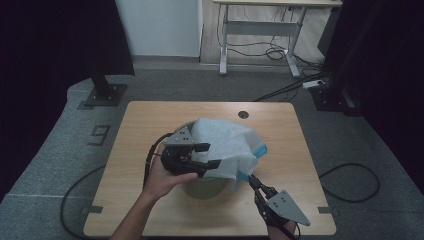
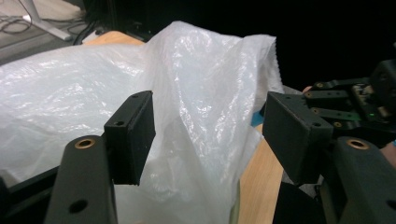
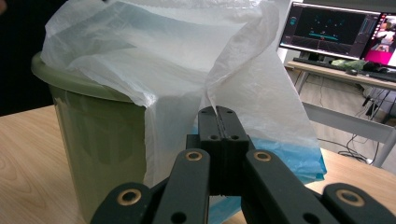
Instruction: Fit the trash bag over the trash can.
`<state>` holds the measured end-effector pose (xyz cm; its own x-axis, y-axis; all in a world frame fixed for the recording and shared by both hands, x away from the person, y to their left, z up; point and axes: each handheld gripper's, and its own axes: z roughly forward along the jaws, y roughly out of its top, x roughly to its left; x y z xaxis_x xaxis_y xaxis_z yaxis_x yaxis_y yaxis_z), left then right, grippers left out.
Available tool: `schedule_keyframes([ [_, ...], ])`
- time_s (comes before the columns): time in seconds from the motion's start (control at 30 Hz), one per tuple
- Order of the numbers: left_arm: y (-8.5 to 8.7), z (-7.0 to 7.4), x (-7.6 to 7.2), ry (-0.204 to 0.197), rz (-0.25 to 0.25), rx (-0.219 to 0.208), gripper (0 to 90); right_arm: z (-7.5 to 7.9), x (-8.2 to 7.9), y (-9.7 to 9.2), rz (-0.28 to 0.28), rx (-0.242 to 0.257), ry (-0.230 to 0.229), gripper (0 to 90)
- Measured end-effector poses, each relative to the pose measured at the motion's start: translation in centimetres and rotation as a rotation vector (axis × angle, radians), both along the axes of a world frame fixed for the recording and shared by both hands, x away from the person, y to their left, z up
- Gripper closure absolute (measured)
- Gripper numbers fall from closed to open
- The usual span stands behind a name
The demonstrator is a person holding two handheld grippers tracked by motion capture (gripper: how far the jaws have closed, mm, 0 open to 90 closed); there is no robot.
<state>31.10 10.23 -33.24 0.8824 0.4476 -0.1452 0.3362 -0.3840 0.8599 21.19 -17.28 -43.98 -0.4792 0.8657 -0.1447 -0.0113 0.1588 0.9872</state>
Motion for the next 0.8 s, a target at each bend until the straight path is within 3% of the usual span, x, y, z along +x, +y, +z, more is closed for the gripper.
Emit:
schedule_keyframes([
  [0.13, -0.6, -0.3, 0.1, -0.002, 0.004, 0.031, 33.3, 0.1, 0.0, 0.1, 0.004, 0.004, -0.001, 88.8],
  [0.27, -1.4, -0.7, 0.4, -0.020, 0.021, 0.070, 38.4, 0.2, 0.2, 0.3, 0.008, 0.007, -0.003, 88.9],
  [0.37, -1.8, -0.9, 0.4, -0.036, 0.055, 0.088, 53.8, 0.2, 0.2, 0.4, 0.010, 0.008, -0.003, 88.8],
  [0.43, -1.8, -1.0, 0.4, -0.021, 0.030, 0.065, 71.4, 0.2, 0.2, 0.4, 0.010, 0.011, -0.005, 88.8],
  [0.5, -1.5, -0.9, 0.4, -0.003, 0.002, 0.044, 82.5, 0.2, 0.1, 0.3, 0.010, 0.014, -0.003, 88.8],
  [0.57, -1.0, -0.8, 0.2, -0.004, -0.009, 0.020, 88.1, 0.1, 0.0, 0.1, 0.019, 0.025, 0.001, 88.3],
  [0.6, -0.5, -0.6, 0.0, -0.010, -0.011, 0.010, 88.8, 0.1, 0.0, 0.0, 0.033, 0.034, 0.004, 84.8],
  [0.73, 1.8, -0.3, -0.9, -0.024, -0.010, -0.007, 89.3, 0.0, -0.9, -0.3, 0.177, 0.080, -0.026, 51.9],
  [0.8, 3.4, -0.3, -1.3, -0.025, 0.007, -0.017, 89.2, -0.2, -1.4, -0.7, 0.224, 0.098, -0.031, 42.9],
])
